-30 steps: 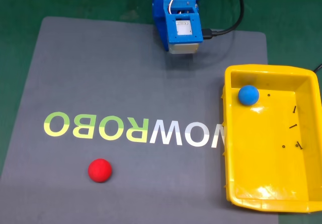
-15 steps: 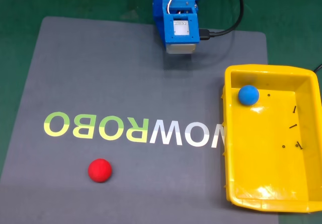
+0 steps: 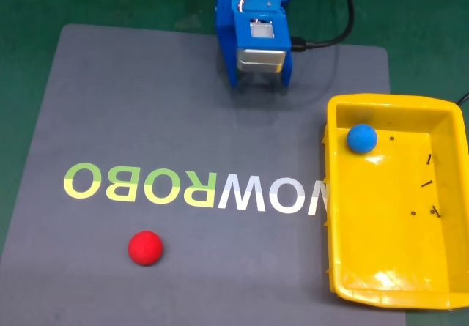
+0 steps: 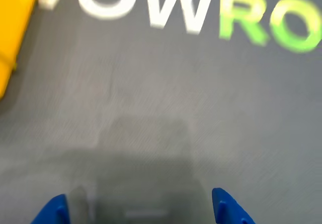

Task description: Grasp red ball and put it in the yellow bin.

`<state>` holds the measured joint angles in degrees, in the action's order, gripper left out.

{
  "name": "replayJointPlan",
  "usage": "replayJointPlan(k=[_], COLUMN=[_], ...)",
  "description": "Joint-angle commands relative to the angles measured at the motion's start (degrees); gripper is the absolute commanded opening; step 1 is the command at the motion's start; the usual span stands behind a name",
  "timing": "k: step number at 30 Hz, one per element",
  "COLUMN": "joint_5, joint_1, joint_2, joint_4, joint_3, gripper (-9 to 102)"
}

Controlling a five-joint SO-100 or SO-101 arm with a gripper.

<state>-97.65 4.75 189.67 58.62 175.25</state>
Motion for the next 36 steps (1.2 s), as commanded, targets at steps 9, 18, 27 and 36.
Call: replayJointPlan(k=[9,18,27,36], joint_5=[-2.4,-3.4,-5.3,-3.0], joint_1=[7.6,13.5,16.3,15.4], joint_2=[-35.4,-74.9,-98.9,-112.1], joint_4=[-27.7,-34.1,-35.1,-35.1], joint_3=[-22.3,-50.3,-70.8,-83.8], gripper=[34,34,34,35])
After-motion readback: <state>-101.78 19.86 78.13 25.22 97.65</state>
